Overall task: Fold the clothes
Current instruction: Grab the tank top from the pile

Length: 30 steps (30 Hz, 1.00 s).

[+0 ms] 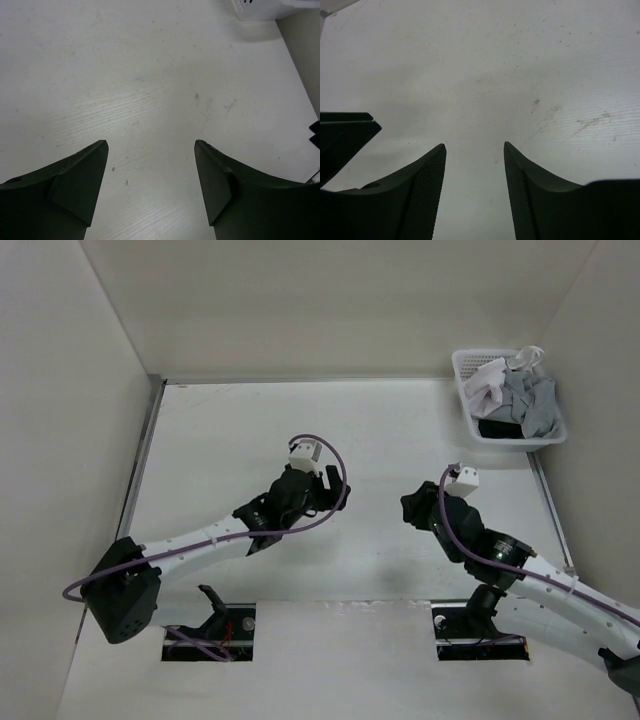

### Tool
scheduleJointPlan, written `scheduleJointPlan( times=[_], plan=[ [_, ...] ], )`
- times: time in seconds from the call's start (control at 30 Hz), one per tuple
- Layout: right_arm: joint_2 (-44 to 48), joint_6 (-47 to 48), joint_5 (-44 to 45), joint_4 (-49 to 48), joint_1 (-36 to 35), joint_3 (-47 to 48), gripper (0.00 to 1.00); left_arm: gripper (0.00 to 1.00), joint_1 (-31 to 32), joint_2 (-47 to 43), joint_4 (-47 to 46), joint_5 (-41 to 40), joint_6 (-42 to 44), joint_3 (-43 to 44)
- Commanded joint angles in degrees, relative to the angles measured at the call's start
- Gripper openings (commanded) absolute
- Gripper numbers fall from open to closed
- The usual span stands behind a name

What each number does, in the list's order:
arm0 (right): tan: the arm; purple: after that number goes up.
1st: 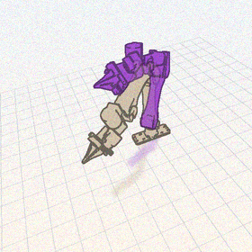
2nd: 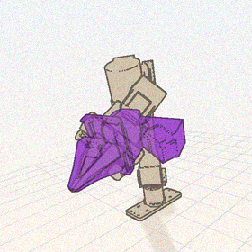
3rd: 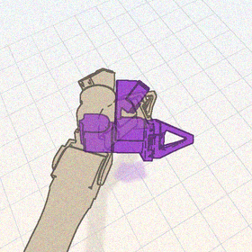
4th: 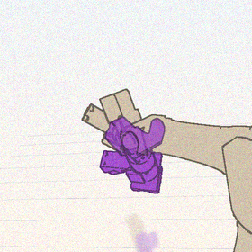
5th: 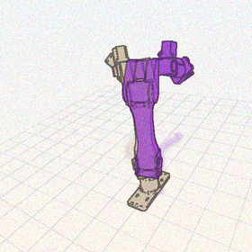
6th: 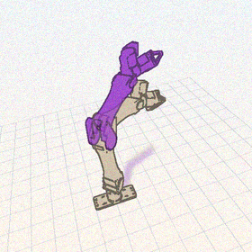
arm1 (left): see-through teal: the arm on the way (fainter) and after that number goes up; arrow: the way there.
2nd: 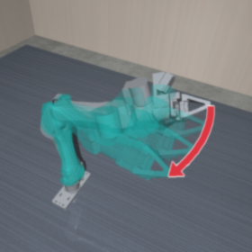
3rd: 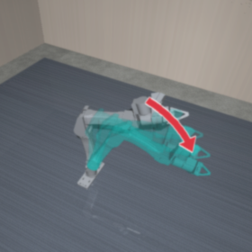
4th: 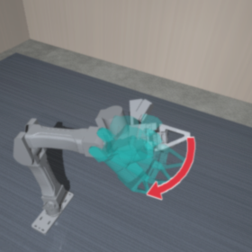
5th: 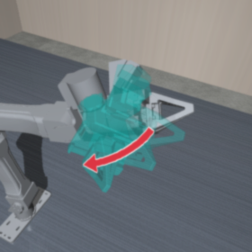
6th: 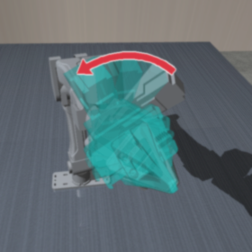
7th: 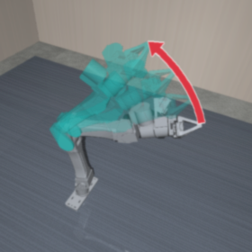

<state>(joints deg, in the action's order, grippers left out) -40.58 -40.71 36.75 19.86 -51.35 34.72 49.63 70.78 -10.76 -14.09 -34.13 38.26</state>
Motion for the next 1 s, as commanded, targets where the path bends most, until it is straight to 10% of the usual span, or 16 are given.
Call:
scheduleJointPlan(
  times=[0.0,0.17,0.4,0.7,0.97],
  plan=[
    [-0.4,1.1,-2.7,-4.4,1.5,0.5,0.47,0.69,-1.0,2.0,-4.8,2.0,2.0,3.9],
    [-2.5,1.5,-6.0,-7.0,5.2,1.4,0.11,0.59,-0.2,4.9,-15.3,2.0,2.3,-1.4],
    [-14.7,9.0,-13.1,-8.3,30.4,19.6,0.01,0.11,0.7,5.9,-20.0,3.7,2.4,-4.1],
    [-45.7,13.0,-17.1,-10.2,53.1,46.3,0.07,0.43,-4.2,5.9,-21.6,4.3,-0.8,-7.0],
    [-67.8,16.9,-24.0,-9.7,59.4,64.5,0.53,0.55,-4.6,7.5,-23.5,5.7,-1.5,-7.4]
  ],
)
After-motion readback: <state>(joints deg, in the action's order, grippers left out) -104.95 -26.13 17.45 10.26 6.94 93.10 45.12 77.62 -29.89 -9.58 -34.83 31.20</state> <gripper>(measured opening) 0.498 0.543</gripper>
